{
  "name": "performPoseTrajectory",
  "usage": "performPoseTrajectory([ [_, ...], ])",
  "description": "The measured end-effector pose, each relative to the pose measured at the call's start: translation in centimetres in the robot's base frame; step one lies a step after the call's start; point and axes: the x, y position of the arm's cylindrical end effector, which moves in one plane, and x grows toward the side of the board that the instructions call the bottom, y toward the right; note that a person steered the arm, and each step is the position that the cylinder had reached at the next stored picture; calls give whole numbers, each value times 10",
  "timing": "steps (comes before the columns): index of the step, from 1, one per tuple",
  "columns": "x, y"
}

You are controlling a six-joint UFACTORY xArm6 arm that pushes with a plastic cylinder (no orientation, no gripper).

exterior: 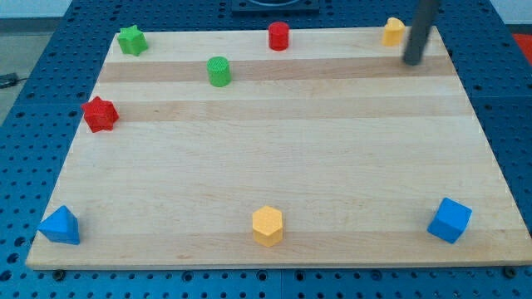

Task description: Move the yellow heart slightly to the left

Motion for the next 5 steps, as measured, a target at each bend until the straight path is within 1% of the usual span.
performPoseTrajectory([
  [1,-14,45],
  [2,-62,41],
  [3,-89,25],
  [5,-56,-36],
])
